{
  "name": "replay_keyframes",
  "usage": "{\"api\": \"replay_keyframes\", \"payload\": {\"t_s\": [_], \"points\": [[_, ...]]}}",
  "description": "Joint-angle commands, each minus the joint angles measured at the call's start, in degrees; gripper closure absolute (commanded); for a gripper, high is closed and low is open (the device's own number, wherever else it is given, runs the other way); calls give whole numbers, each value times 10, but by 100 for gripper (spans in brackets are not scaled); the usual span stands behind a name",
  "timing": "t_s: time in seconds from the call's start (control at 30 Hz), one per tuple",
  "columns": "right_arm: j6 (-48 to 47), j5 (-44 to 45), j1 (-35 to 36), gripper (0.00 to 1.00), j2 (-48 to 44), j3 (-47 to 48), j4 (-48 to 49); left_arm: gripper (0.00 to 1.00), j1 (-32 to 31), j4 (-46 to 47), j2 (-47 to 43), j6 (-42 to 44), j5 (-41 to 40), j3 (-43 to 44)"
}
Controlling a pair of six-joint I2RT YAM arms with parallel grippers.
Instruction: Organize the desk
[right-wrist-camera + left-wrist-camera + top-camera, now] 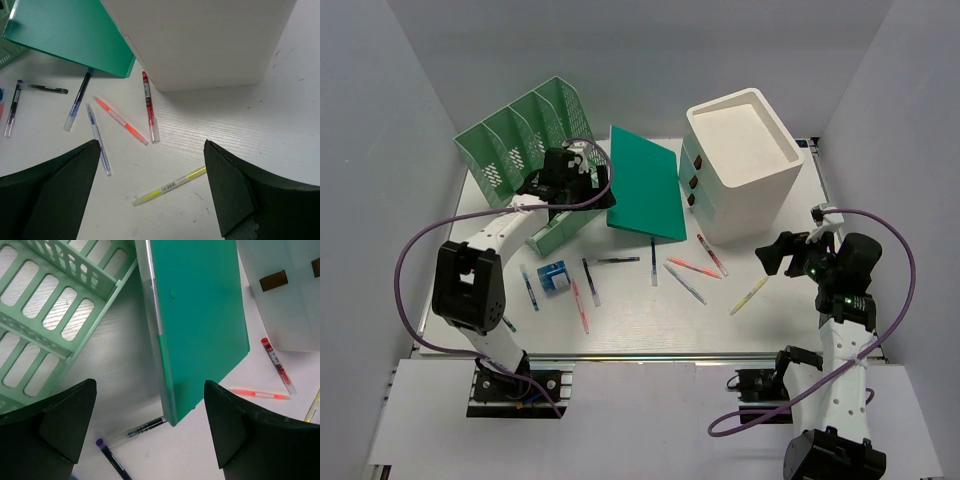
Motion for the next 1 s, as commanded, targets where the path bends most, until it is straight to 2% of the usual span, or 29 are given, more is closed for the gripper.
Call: {"api": "replay_keyframes", "payload": {"t_s": [0.0, 0.27, 0.37, 0.53, 0.97], "points": [[-3, -15, 2, 11, -13, 22, 14, 3, -7, -5, 9, 10, 15, 35], [-89, -65, 2, 11, 1, 9, -2, 2, -12, -2, 36, 14, 7, 56], [-114, -57, 3, 11, 8, 8, -12, 2, -12, 1, 46, 14, 8, 61], [-163, -76, 2, 11, -13, -15, 4, 2, -12, 5, 56, 20, 8, 66], [-149, -78, 3, 11, -17, -19, 13, 5, -12, 4, 110, 23, -9, 105]]}}
